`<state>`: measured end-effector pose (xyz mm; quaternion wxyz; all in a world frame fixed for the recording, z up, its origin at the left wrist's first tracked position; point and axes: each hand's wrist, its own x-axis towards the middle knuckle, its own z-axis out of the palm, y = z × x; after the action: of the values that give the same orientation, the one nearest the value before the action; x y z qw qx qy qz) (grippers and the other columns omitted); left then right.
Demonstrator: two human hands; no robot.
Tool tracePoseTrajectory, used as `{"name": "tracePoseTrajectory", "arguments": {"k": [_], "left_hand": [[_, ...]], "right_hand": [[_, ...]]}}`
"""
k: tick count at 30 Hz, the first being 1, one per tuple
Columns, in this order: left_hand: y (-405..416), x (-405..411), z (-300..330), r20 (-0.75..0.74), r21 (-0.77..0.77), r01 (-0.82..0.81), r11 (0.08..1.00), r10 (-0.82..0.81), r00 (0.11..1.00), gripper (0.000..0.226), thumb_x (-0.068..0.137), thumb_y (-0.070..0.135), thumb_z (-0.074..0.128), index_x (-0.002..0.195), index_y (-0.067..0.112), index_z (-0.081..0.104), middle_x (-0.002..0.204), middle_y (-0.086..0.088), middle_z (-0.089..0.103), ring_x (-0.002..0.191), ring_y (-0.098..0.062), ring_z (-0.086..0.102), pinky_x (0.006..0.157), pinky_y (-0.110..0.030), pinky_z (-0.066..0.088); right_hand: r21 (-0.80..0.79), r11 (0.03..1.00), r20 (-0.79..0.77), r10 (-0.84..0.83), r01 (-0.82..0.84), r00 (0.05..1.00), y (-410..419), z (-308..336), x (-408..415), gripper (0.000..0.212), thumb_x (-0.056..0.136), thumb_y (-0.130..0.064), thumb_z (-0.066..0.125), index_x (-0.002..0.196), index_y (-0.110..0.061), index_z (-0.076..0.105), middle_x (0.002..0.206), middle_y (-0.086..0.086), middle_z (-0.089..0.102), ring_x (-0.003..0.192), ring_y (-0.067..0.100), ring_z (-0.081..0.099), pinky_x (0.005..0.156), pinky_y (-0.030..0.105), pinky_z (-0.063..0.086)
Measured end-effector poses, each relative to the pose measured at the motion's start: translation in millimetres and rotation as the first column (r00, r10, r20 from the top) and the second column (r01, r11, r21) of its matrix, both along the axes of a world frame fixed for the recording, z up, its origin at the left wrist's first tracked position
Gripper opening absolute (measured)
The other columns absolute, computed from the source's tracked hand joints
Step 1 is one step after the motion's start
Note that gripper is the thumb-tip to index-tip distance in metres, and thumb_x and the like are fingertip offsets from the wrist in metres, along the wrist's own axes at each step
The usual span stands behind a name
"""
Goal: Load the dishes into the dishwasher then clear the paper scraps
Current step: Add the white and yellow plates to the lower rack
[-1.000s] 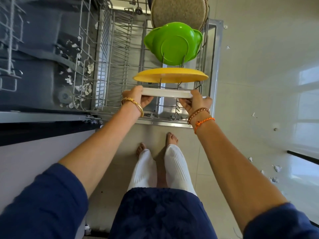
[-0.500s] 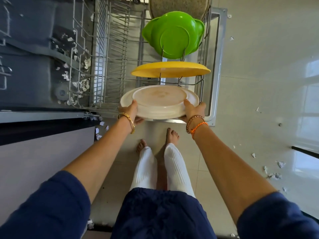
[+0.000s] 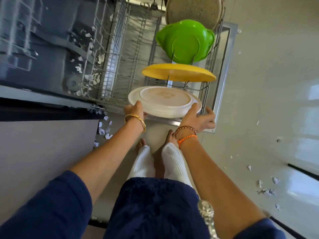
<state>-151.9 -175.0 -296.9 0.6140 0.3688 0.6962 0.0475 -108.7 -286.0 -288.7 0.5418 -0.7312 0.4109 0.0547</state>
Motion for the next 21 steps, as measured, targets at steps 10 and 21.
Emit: {"name": "tracePoseTrajectory", "arguments": {"k": [10,21], "left_hand": [[18,-28,207,0.282,0.121,0.156,0.98,-0.185,0.941,0.022,0.094,0.017,0.049,0.073,0.016,0.056,0.071,0.001,0.06,0.057,-0.012,0.053,0.04,-0.017,0.043],[48,-269,377,0.498,0.691,-0.297,0.659,-0.136,0.857,0.041,0.099,0.018,0.038,0.065,0.011,0.059,0.047,0.005,0.059,0.045,-0.003,0.052,0.044,-0.014,0.037]], "right_hand": [[0.356,0.84,0.385,0.267,-0.41,0.883,38,196,-13,0.015,0.09,-0.017,0.054,0.076,-0.022,0.051,0.063,-0.009,0.052,0.055,0.004,0.05,0.056,0.025,0.042],[0.359,0.263,0.813,0.383,-0.895,0.438,158,369,-206,0.004,0.079,-0.019,0.049,0.083,-0.019,0.047,0.063,-0.005,0.049,0.047,0.008,0.037,0.042,0.016,0.033]]}}
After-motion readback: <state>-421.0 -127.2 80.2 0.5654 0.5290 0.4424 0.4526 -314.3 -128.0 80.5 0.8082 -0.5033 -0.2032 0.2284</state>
